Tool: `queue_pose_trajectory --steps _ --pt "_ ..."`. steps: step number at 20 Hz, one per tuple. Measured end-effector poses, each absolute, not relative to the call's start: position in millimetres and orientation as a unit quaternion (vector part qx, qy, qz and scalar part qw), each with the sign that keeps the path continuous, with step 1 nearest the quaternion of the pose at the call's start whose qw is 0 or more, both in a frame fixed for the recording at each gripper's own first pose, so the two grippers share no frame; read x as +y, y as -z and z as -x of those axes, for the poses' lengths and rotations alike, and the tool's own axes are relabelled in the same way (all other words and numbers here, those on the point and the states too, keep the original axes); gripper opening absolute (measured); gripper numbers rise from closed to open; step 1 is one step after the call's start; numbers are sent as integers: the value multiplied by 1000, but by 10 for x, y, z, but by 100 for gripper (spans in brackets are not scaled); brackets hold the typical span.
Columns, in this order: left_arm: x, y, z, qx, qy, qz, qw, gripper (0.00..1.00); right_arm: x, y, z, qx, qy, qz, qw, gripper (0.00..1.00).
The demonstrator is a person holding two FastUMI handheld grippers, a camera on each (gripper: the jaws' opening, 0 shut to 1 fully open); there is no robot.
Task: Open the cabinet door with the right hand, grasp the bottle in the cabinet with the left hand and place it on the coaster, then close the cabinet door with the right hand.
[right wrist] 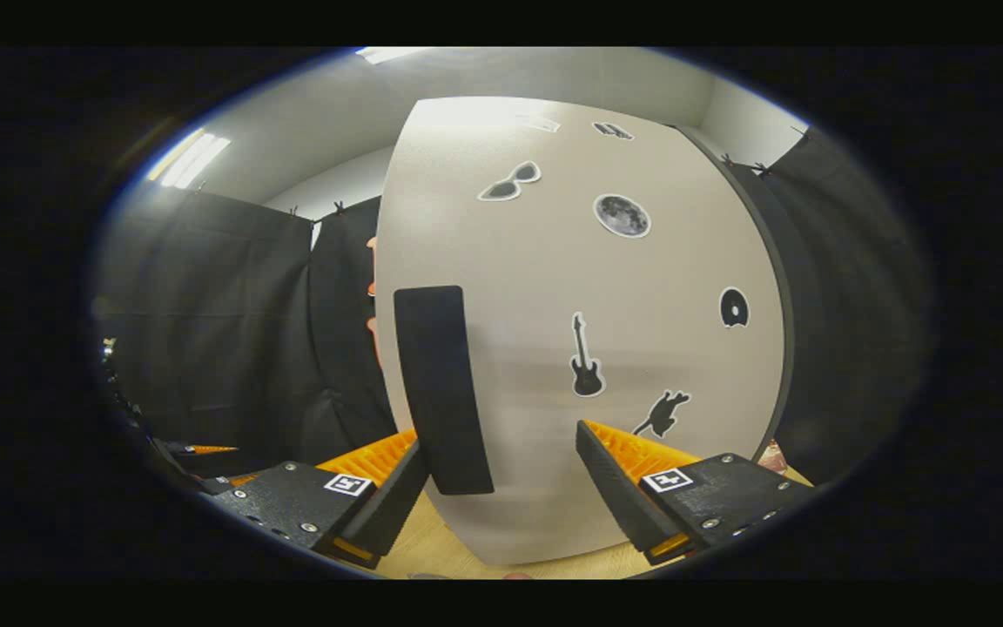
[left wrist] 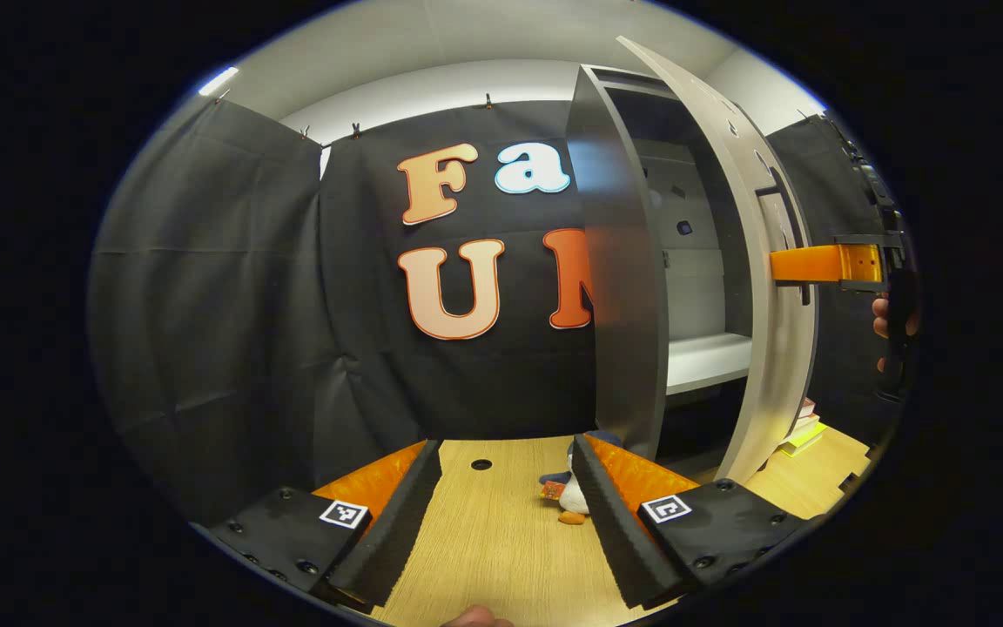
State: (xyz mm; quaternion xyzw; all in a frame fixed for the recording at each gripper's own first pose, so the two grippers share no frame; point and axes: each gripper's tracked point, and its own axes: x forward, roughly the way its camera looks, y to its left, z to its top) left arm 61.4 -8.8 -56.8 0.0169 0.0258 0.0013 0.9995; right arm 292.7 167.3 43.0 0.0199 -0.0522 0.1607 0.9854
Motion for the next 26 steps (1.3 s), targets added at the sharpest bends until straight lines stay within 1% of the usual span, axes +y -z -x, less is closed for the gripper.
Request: queue_pose_trajectory --steps 1,2,4,5,6,8,12,16,19,26 --pt "-75 583 -653 27 0 -16 1000 98 1773 -451 -3012 -53 -159 -16 986 97" --pt "-52 588 -684 26 1 -14 1000 98 1835 -457 -3070 -52 -157 -13 986 90" --pt "-18 613 -737 29 6 -10 1000 98 1967 -414 -3229 -46 -153 -12 987 100" --pt "-2 627 -777 28 6 -6 1000 98 2000 -433 -3287 -46 -147 -15 988 100" --pt "9 636 -815 29 9 -2 1000 98 2008 -452 -3357 -46 -141 -21 989 94" --pt "15 663 -889 32 13 4 999 98 2022 -451 -3527 -48 -127 -21 991 95" --pt "-10 692 -1022 31 27 10 999 98 1979 -358 -3628 -52 -95 20 994 93" --pt "-56 704 -1140 30 38 12 999 98 1954 -344 -3671 -58 -71 21 996 94" --pt "-57 673 -1208 26 43 12 999 98 1919 -312 -3818 -61 -63 9 996 94" --pt "-97 749 -1267 35 50 17 998 98 1910 -327 -3839 -65 -53 19 996 94"
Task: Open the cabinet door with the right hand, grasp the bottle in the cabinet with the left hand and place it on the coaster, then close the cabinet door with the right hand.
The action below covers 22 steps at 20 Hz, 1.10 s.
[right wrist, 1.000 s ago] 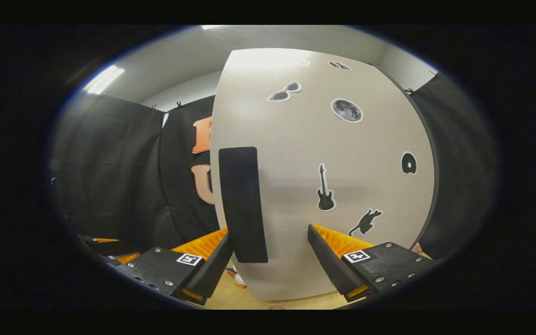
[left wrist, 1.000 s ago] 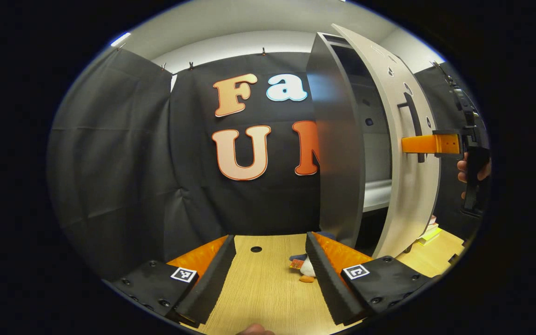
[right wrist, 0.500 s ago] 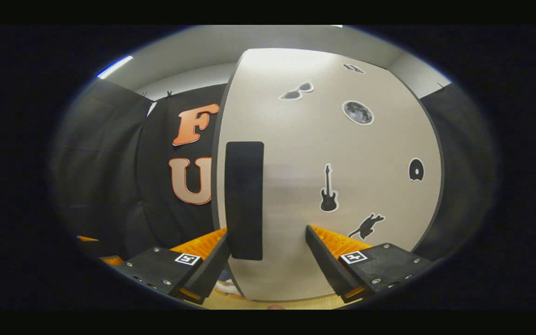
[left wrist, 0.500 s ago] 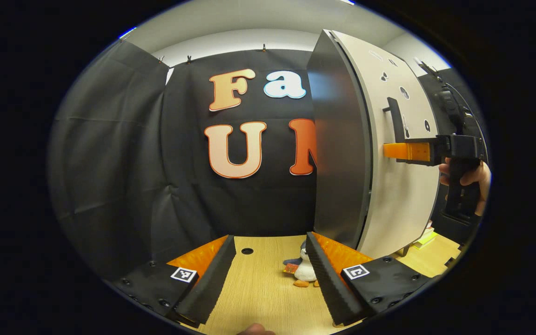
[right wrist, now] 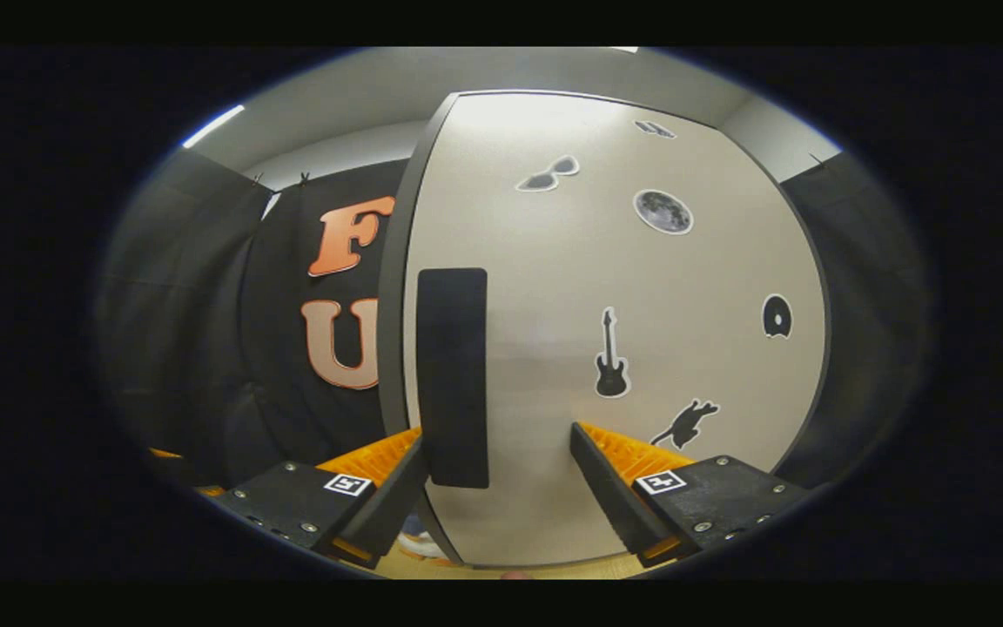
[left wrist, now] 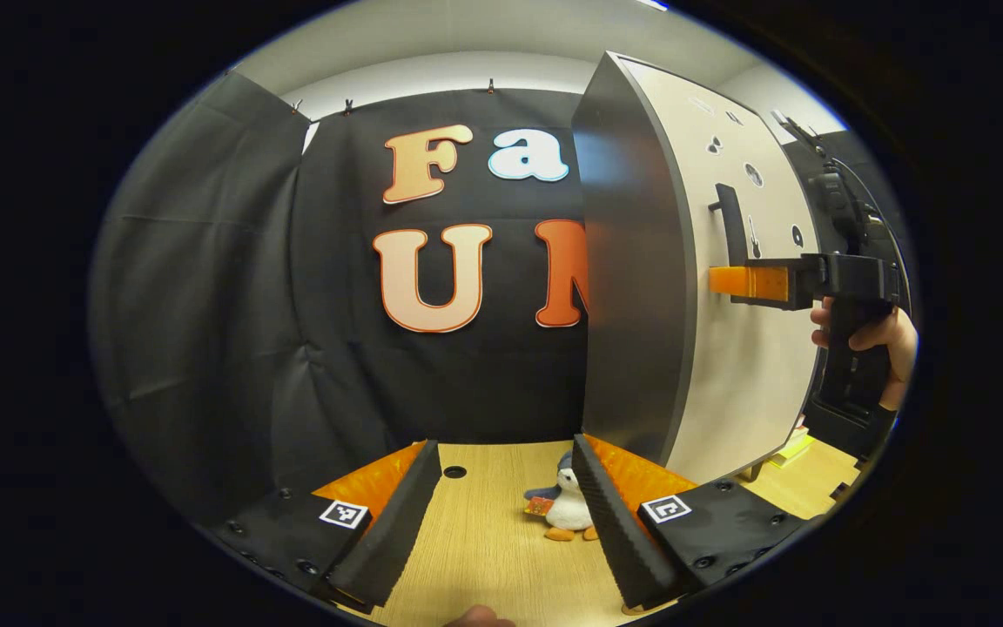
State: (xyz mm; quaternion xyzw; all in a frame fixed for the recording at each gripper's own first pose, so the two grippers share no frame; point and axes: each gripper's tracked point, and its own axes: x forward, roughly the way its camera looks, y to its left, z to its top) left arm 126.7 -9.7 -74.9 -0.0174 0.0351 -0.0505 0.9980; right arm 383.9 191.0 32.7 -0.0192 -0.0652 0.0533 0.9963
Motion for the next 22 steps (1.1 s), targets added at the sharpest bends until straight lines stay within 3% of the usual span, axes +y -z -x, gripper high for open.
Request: queue_pose_trajectory --steps 7,22 --pt "-374 603 -1074 28 57 25 998 98 1880 -324 -3329 -75 -77 33 994 95" --pt "-1281 -131 145 -3 35 23 999 98 439 -53 -1485 -50 -49 -1 998 95"
